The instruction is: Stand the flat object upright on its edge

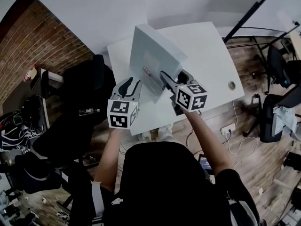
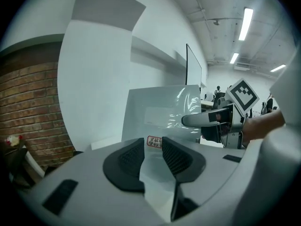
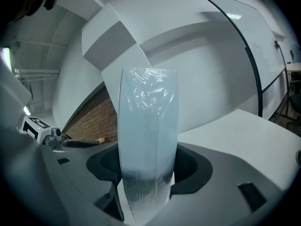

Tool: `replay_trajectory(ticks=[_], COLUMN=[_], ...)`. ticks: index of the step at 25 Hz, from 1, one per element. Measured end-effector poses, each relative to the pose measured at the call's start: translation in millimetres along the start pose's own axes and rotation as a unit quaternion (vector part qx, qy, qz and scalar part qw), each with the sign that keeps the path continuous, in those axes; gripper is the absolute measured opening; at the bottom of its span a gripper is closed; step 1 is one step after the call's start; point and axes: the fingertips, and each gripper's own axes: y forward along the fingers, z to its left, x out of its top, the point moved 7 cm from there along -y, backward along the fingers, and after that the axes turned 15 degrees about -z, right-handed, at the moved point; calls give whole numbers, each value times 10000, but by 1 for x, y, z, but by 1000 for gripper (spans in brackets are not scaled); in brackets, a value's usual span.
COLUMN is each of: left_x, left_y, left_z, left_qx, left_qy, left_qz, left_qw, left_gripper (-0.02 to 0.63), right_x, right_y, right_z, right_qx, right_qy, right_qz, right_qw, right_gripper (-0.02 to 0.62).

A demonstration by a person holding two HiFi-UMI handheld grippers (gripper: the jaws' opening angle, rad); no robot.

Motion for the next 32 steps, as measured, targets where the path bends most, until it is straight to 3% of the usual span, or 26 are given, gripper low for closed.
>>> replay_trajectory(ticks=[9, 18, 32], left_x=[1, -4, -7], left_y=[-26, -48, -68], left_z=[36, 67, 92], left_qx=[568, 1050, 1521], left_qy=[-111, -177, -216], left_qz=[-65, -87, -111], left_qw=[9983, 9943, 9881], left_gripper=[80, 80, 32], right_x=[-5, -23, -36], right_y=[42, 78, 109], right_z=[38, 73, 90], right_qx=[185, 559, 654], right_qy=[-687, -1481, -1839], right_qz=[191, 677, 918], right_qw=[9973, 9851, 9765], right_gripper=[287, 287, 287])
